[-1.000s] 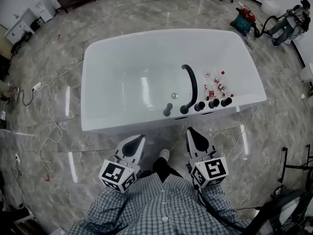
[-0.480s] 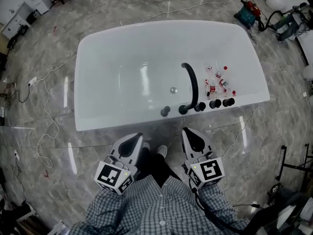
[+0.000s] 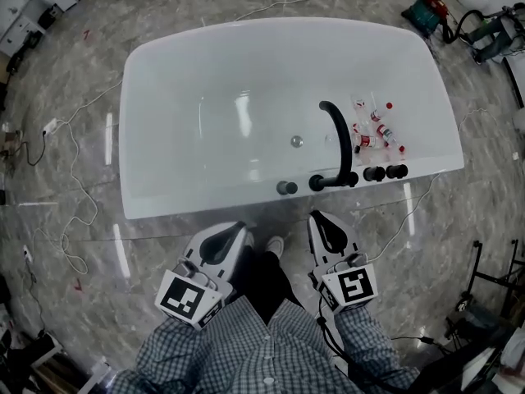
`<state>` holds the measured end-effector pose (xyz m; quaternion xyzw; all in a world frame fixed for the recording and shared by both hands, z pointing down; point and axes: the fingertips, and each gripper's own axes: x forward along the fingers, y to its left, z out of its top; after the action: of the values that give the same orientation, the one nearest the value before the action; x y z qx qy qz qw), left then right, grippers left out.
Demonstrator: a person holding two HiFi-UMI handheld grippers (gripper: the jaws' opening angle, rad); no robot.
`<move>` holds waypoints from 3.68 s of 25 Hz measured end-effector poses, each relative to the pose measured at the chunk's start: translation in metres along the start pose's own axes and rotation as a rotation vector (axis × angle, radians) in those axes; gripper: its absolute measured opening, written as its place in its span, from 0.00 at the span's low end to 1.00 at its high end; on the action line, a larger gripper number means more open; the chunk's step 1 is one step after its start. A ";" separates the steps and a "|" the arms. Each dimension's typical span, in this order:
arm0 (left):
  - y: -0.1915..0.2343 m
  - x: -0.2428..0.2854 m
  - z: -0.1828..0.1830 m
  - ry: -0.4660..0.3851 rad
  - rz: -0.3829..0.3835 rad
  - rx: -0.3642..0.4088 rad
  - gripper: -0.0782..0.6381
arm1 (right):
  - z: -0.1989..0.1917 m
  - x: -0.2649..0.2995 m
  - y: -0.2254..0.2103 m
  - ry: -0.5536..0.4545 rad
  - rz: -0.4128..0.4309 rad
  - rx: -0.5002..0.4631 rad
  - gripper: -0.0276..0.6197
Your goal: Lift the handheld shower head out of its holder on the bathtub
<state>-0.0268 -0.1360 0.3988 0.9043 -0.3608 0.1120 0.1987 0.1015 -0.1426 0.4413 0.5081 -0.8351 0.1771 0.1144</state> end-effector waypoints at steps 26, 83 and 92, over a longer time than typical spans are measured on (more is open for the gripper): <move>0.063 0.066 -0.056 0.048 -0.021 -0.042 0.12 | -0.133 0.102 -0.040 0.169 0.019 0.003 0.19; 0.091 0.086 -0.136 0.098 0.032 -0.101 0.12 | -0.203 0.194 -0.053 0.101 -0.006 -0.142 0.25; 0.088 0.076 -0.125 0.092 0.028 -0.087 0.12 | -0.191 0.178 -0.056 0.137 -0.057 -0.034 0.25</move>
<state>-0.0416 -0.1855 0.5616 0.8835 -0.3685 0.1405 0.2528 0.0720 -0.2311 0.6909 0.5162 -0.8134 0.1941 0.1849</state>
